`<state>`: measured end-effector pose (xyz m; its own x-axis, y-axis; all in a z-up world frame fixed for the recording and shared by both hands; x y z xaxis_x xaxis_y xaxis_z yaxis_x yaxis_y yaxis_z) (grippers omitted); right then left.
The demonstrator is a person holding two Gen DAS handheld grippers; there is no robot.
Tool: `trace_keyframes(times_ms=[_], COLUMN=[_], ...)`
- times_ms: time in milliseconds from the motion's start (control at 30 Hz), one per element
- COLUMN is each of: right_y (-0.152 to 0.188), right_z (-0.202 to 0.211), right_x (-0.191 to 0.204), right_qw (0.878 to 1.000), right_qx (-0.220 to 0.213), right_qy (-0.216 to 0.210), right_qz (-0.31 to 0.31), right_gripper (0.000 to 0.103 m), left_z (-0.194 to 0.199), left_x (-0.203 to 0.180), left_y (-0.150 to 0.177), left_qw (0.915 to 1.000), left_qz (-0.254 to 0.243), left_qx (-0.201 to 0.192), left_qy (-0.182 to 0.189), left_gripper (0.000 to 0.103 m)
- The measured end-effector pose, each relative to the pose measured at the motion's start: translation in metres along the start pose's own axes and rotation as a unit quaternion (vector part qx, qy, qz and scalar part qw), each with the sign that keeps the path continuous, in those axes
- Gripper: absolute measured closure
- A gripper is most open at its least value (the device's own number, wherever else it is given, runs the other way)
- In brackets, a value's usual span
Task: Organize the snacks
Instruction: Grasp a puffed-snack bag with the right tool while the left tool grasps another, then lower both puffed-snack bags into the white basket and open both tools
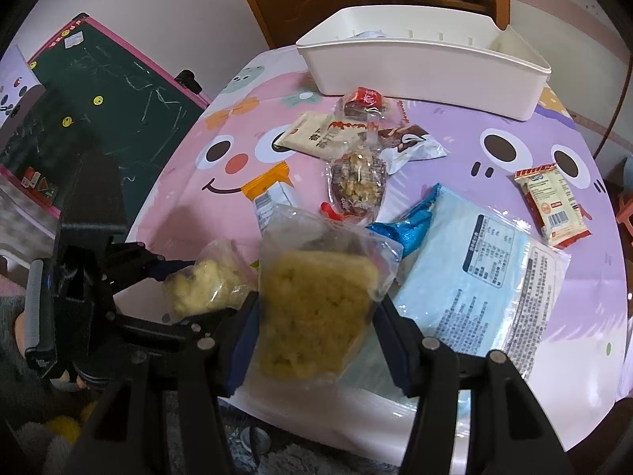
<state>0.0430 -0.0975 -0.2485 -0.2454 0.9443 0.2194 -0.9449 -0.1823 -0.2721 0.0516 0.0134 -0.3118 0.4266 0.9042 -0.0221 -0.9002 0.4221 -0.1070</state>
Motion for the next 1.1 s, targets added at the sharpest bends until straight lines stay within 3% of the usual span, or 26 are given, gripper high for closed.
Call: trace_keyframes(times_ms=[267,467,600,800,1100], right_y=[0.001,-0.013,-0.035,-0.075,-0.141], right_z=[0.008,0.046,0.083,0.135,0.178], right_x=[0.007,0.018,0.017,-0.001,-0.037], right_qw=[1.0,0.998,0.995,0.989,0.981], right_qx=[-0.012,-0.056,-0.096,-0.144,-0.185], right_qy=[-0.005,-0.015,-0.008,0.012,0.055], right_qz=[0.012,0.032,0.038,0.033,0.015], right_gripper=[0.047,0.047,0.047,0.047,0.047], left_z=[0.03,0.094,0.139,0.183,0.217], left_x=[-0.004,0.008,0.01,0.003,0.005], left_y=[0.007,-0.014,-0.035,-0.076,-0.159], left_qw=[0.9978,0.9925,0.9881,0.9859,0.9801], left_qz=[0.033,0.046,0.054,0.05,0.054], left_qx=[-0.042,-0.101,-0.137,-0.159,-0.188], left_qy=[-0.038,-0.051,-0.046,-0.011,-0.036], left_gripper=[0.056,0.056,0.055,0.055,0.055])
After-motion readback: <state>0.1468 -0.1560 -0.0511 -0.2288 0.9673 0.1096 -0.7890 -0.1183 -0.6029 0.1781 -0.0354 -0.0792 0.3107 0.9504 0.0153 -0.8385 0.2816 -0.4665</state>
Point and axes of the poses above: each gripper's, at about its wrist camera, not at the fingertips, and z roughly against the way its jaws point, x to its left, y to its underside, the point moved 9 cm from there along -z, roughly the way its jaws point, and after that the axes turned 10 degrees about x, right-handed, at the moved point
